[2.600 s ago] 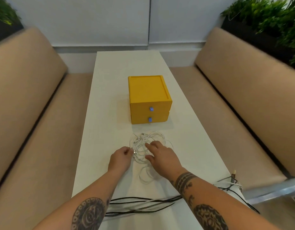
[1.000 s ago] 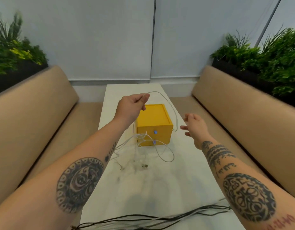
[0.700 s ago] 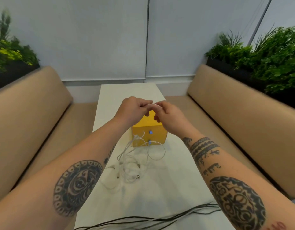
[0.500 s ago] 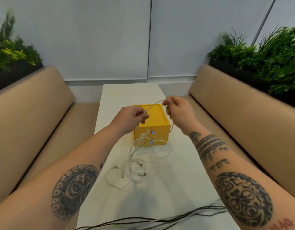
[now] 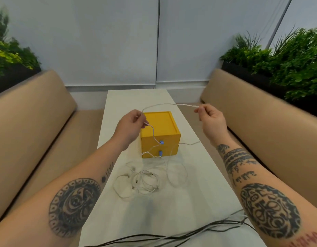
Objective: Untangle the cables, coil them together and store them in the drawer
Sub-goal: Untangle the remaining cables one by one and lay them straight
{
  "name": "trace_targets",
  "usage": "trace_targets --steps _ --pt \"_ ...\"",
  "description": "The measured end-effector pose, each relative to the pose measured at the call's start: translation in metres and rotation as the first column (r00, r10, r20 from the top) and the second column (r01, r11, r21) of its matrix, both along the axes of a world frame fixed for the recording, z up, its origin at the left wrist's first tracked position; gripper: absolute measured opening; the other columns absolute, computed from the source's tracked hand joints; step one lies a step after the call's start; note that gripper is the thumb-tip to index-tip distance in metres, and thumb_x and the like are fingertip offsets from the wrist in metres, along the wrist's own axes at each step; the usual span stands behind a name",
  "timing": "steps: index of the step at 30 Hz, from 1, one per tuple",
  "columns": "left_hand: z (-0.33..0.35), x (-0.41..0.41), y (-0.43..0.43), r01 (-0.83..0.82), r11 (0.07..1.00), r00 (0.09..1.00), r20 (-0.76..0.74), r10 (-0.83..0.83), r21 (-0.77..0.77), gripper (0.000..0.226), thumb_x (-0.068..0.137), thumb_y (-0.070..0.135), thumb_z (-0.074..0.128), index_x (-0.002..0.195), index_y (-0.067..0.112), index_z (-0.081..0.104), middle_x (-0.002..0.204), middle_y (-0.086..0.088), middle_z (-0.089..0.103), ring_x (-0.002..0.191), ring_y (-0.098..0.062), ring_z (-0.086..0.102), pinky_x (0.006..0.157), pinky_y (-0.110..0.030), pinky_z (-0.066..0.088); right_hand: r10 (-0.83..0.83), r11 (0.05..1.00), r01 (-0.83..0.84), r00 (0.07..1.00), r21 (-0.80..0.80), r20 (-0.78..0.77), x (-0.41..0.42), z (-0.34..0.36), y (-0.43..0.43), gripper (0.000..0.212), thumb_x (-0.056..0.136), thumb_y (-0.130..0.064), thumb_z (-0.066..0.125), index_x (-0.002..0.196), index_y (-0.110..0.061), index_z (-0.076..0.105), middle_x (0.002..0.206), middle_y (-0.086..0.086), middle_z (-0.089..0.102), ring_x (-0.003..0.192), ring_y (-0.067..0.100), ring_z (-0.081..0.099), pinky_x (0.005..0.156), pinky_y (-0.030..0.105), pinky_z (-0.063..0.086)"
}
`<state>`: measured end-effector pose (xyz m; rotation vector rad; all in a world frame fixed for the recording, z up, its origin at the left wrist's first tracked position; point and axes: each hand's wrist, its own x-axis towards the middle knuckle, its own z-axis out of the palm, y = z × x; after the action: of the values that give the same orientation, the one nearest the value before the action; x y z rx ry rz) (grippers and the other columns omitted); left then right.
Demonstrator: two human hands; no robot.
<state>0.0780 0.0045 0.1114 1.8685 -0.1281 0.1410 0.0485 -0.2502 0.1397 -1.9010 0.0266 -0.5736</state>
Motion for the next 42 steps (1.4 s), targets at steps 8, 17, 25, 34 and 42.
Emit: trace_targets --steps 8,17,25,34,42 --pt "0.035 0.002 -0.021 0.014 0.991 0.998 0.061 -0.006 -0.133 0.013 0.099 0.024 0.058 0.094 0.018 0.068 0.080 -0.007 0.065 0.072 -0.025 0.074 0.072 -0.043 0.063 0.091 0.994 -0.081 0.983 0.071 -0.159 -0.002 -0.018 0.012 0.047 0.095 -0.003 0.044 0.140 -0.015 0.052 0.132 -0.004 0.056 0.127 0.012 0.049 0.103 0.026 0.038" --pt "0.038 -0.008 -0.028 0.060 0.998 0.982 0.178 -0.065 0.032 0.020 0.100 0.038 0.054 0.111 0.029 0.067 0.080 0.006 0.063 0.073 -0.010 0.061 0.066 -0.032 0.051 0.281 0.951 -0.303 0.930 -0.061 -0.238 -0.004 0.027 0.068 0.037 0.103 -0.045 0.042 0.086 -0.023 0.066 0.071 -0.008 0.056 0.065 0.013 0.052 0.066 0.034 0.044" --pt "-0.004 -0.022 0.027 0.096 0.991 0.994 0.040 -0.100 0.098 0.026 0.103 0.027 0.048 0.088 0.024 0.069 0.059 0.012 0.047 0.058 -0.009 0.041 0.056 -0.023 0.035 0.142 0.883 -0.135 0.990 0.449 0.020 0.003 0.069 0.038 0.034 0.106 -0.035 0.040 0.082 -0.020 0.059 0.058 -0.008 0.041 0.048 0.008 0.033 0.044 0.023 0.029" --pt "-0.022 -0.020 0.042 -0.020 0.999 0.998 -0.062 0.018 -0.032 0.027 0.104 0.025 0.047 0.086 0.023 0.068 0.072 0.005 0.050 0.061 -0.013 0.051 0.076 -0.040 0.060 -0.129 0.942 0.161 0.984 0.295 -0.126 0.007 0.021 -0.009 0.032 0.104 -0.030 0.043 0.083 -0.018 0.063 0.069 -0.003 0.057 0.060 0.010 0.046 0.056 0.025 0.037" --pt "0.022 -0.018 0.001 0.043 0.998 0.992 0.121 -0.048 0.047 0.018 0.098 0.034 0.058 0.091 0.030 0.075 0.097 0.019 0.072 0.091 0.008 0.061 0.073 -0.013 0.043 -0.082 0.934 0.014 0.981 -0.356 -0.175 -0.006 -0.018 0.031 0.044 0.102 -0.029 0.045 0.144 -0.018 0.047 0.151 0.004 0.044 0.142 0.026 0.033 0.117 0.047 0.025"
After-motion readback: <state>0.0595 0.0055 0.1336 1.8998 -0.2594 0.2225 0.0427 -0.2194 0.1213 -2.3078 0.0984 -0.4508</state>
